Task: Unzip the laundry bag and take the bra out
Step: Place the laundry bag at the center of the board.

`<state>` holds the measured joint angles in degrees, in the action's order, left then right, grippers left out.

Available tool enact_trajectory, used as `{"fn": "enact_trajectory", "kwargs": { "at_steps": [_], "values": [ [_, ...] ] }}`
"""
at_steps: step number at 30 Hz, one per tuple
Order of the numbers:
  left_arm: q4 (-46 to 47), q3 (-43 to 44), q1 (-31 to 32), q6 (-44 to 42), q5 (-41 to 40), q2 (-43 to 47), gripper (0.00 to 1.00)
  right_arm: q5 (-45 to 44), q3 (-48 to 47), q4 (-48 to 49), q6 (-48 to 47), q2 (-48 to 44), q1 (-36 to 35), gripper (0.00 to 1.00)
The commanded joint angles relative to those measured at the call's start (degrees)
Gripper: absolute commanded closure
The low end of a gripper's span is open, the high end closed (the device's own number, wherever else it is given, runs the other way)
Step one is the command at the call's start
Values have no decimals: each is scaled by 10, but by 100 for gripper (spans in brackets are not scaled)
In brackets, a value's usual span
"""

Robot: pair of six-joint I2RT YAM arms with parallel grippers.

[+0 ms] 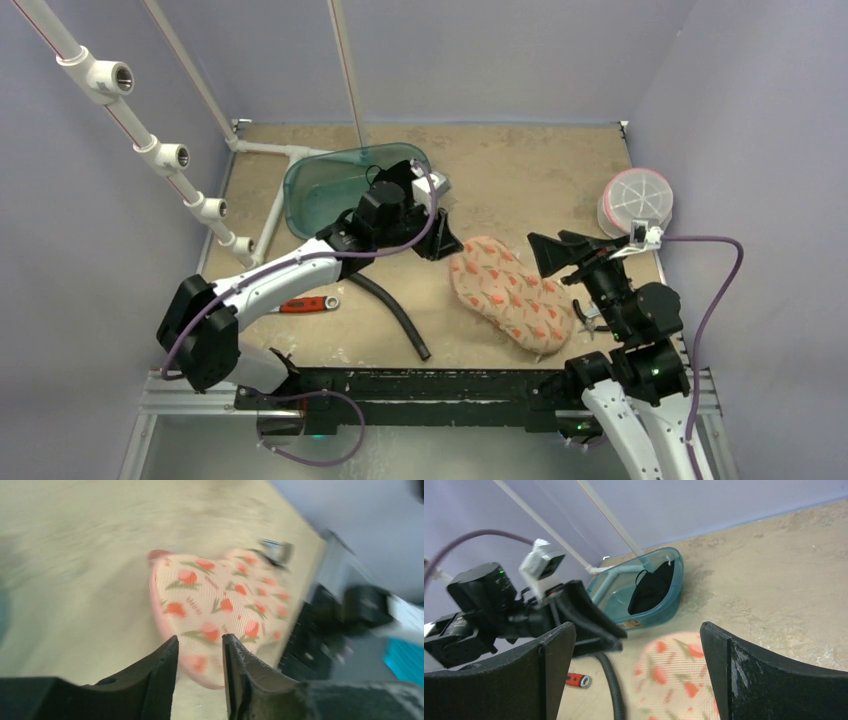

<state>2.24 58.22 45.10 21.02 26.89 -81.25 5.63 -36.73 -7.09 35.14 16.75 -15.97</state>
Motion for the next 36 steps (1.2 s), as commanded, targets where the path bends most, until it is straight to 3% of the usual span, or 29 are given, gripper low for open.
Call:
{"fn": "enact_trajectory", "kwargs": {
  "at_steps": [1, 2, 3, 4, 8, 10, 12, 14, 16, 22, 28, 36],
  "values": [
    [-58, 2, -21, 37, -278, 14, 56, -18, 9, -1, -26, -7, -11, 3],
    [-60, -3, -21, 46, -304, 31, 48, -17, 12, -4, -28, -5, -12, 3],
    [-59, -11, -20, 59, -341, 51, 31, -15, 16, -5, -29, -5, -12, 3],
    [-57, -21, -20, 76, -357, 82, 25, -14, 22, -6, -30, -4, -13, 3],
    [-14, -118, -11, 210, -324, 171, 20, -10, 58, 1, -26, -15, -13, 3],
    [92, -221, 67, 319, -371, 207, 19, -4, 82, 14, -17, -16, -13, 3],
    [168, -288, 200, 418, -507, 199, 16, -3, 102, 31, -10, -11, -13, 3],
    [188, -301, 305, 508, -614, 146, 15, -10, 112, 43, -6, -3, -13, 3],
    [205, -290, 357, 569, -661, 85, 13, -11, 114, 44, -6, 8, -13, 3],
    [268, -248, 359, 644, -680, -41, 10, -25, 105, 17, -15, 15, -13, 3],
    [328, -192, 289, 659, -591, -168, 10, -13, 117, 11, -5, 14, -15, 4],
    [357, -188, 257, 664, -543, -229, 29, -12, 122, 19, -10, 32, -22, 4]
  ]
}}
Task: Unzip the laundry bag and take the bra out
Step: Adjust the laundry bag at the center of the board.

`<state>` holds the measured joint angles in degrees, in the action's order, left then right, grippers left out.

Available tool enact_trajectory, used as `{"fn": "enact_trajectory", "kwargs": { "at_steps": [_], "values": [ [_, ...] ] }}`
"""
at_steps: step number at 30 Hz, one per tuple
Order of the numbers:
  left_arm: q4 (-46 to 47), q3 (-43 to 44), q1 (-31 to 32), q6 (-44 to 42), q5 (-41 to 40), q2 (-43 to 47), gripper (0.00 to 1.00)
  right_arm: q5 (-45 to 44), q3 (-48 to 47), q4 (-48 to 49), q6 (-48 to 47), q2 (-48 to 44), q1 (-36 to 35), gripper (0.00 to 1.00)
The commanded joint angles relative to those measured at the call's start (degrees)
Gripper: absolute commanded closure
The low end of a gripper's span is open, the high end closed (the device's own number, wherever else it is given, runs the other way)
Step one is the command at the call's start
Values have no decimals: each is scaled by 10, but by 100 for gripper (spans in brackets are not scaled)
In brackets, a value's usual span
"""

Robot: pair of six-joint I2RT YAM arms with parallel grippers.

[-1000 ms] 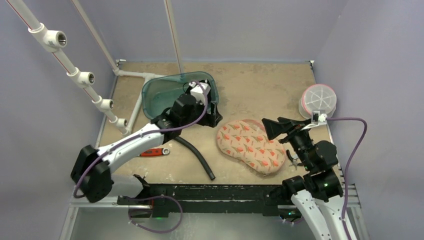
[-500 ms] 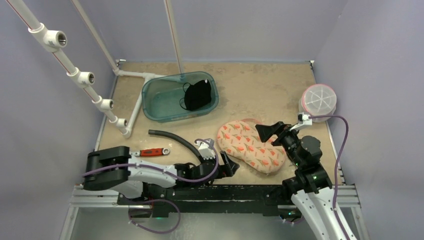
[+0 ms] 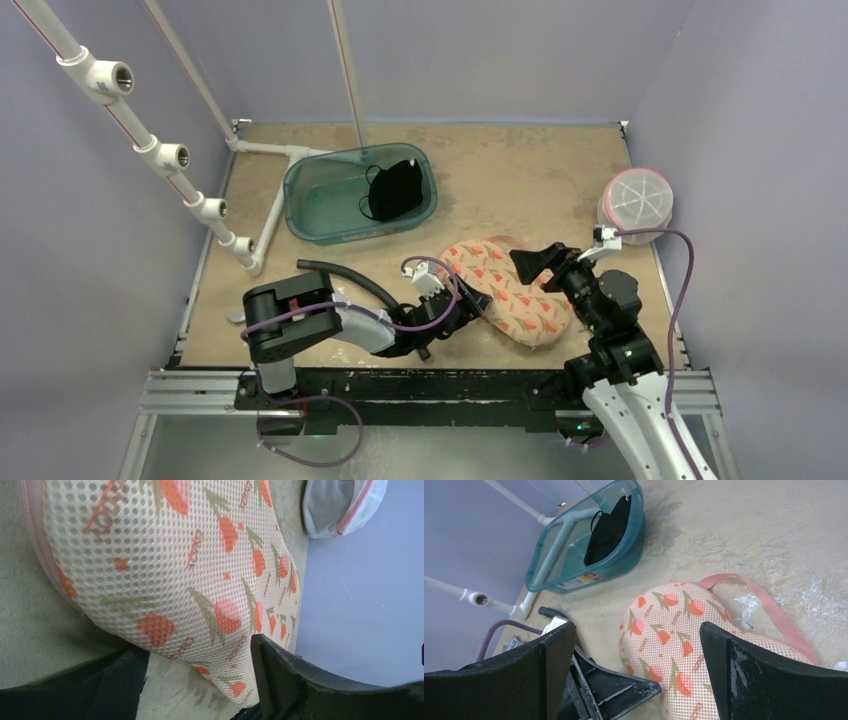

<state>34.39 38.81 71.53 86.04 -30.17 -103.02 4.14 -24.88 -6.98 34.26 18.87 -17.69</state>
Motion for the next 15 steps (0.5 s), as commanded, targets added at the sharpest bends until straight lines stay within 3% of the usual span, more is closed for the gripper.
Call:
{"fn": "enact_trajectory", "kwargs": {
  "at_steps": [1, 8, 14, 15],
  "values": [
    [36, 0, -15, 14, 28, -11, 33, 4, 6, 21, -2, 12, -5, 4],
    [-3, -51, -113, -42, 38, 49, 68, 12, 28, 34, 1, 11, -5, 4],
    [-49, -39, -172, -115, 47, 105, 100, 23, 46, 56, 4, 30, -5, 4],
    [-54, -39, -175, -119, 46, 115, 100, 27, 48, 60, 4, 35, -5, 5]
  ]
}}
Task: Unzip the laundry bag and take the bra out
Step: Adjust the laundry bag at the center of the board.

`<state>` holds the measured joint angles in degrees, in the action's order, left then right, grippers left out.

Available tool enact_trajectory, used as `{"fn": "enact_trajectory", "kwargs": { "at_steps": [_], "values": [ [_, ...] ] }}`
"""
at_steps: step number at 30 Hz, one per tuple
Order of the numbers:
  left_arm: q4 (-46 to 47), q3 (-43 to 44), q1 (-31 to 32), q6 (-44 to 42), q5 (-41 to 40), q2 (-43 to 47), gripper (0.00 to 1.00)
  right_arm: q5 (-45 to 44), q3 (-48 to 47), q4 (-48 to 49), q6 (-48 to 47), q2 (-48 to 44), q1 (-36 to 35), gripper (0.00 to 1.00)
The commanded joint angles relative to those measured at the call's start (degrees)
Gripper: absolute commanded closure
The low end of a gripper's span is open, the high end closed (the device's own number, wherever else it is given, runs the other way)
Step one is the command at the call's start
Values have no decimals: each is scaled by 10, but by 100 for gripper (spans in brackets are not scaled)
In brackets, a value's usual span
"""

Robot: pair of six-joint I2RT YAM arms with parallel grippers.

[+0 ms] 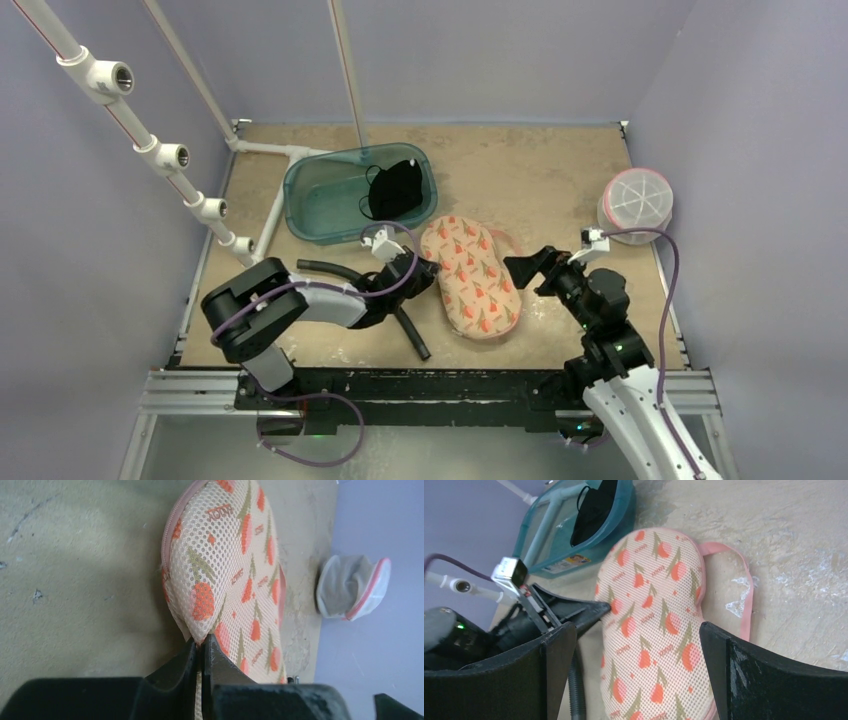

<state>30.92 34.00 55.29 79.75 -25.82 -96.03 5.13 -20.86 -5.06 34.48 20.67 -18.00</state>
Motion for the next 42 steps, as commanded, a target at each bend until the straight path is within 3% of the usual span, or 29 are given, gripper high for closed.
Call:
{"fn": "enact_trajectory", "kwargs": {
  "at_steps": [1, 7, 9, 11, 13, 18, 24, 31, 37, 42],
  "values": [
    [-21, 7, -15, -59, 0, 53, 100, 20, 10, 44, 2, 21, -2, 5],
    [-38, -11, -19, -57, -23, 89, 100, 59, 34, 69, 14, 48, -2, 6],
    [-47, -11, -19, -65, -9, 94, 89, 53, 46, 62, 21, 56, -2, 7],
    [-57, -12, -19, -81, 13, 103, 65, 49, 57, 61, 33, 55, -3, 8],
    [-82, -13, -18, -94, 32, 119, 49, 41, 63, 61, 47, 57, -3, 8],
    [-134, -54, -18, -106, 91, 179, 33, 20, 72, 63, 80, 85, -3, 9],
    [3, -150, -18, -97, 196, 196, 31, 40, 117, 124, 120, 139, -4, 11],
    [78, -158, -18, -105, 241, 141, 32, 46, 132, 160, 131, 167, -3, 19],
    [119, -153, -18, -105, 255, 101, 35, 52, 123, 220, 117, 237, -3, 37],
    [104, -157, -18, -113, 249, 122, 36, 71, 70, 250, 76, 339, -2, 42]
  ]
}}
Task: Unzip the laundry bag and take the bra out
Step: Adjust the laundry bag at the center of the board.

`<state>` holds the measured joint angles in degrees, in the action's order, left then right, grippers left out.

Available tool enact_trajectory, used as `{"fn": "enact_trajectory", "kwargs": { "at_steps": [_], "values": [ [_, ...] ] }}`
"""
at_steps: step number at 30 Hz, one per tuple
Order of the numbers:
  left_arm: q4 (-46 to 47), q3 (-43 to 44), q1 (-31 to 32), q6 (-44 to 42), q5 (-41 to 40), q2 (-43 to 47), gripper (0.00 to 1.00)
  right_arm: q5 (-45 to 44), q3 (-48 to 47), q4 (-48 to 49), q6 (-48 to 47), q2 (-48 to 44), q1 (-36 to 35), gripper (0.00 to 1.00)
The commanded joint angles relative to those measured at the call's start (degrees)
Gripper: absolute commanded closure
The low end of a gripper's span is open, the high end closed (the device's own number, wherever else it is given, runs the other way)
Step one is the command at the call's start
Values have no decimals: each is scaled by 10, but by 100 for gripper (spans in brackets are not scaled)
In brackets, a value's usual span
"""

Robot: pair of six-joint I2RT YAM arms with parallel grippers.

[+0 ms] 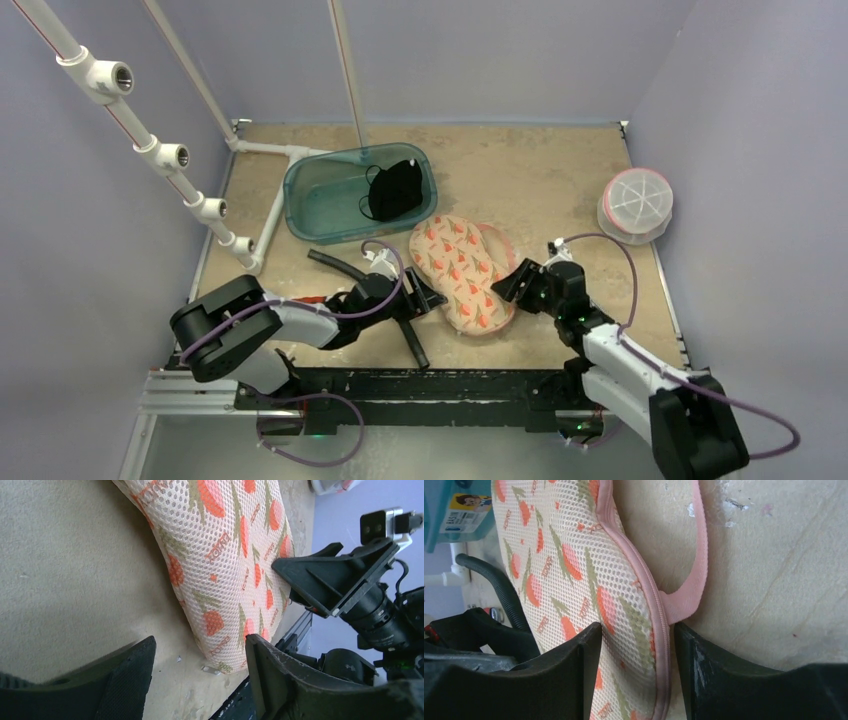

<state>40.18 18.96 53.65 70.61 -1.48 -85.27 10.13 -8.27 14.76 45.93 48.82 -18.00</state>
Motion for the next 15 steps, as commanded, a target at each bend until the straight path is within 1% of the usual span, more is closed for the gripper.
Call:
{"fn": "enact_trajectory", "kwargs": {
  "at_steps": [1, 7, 10, 11, 12, 13, 15],
  "values": [
    [0, -5, -1, -26, -1, 23, 36, 26, -65, 54, -43, 71, -3, 44],
    [-70, -1, -1, -48, -51, 83, 36, 23, -131, 73, -65, 153, -2, 45],
    [-97, 10, -2, -60, -64, 99, 35, 22, -163, 70, -73, 196, -2, 42],
    [-104, 15, -2, -62, -66, 101, 35, 18, -173, 65, -73, 206, -2, 40],
    [-108, 19, -2, -64, -66, 102, 35, 13, -184, 54, -81, 211, -2, 34],
    [-109, 21, -2, -66, -64, 102, 35, 2, -194, 38, -87, 208, -2, 26],
    [-107, 26, -1, -72, -57, 103, 35, -26, -201, 11, -92, 176, -2, 18]
  ]
}}
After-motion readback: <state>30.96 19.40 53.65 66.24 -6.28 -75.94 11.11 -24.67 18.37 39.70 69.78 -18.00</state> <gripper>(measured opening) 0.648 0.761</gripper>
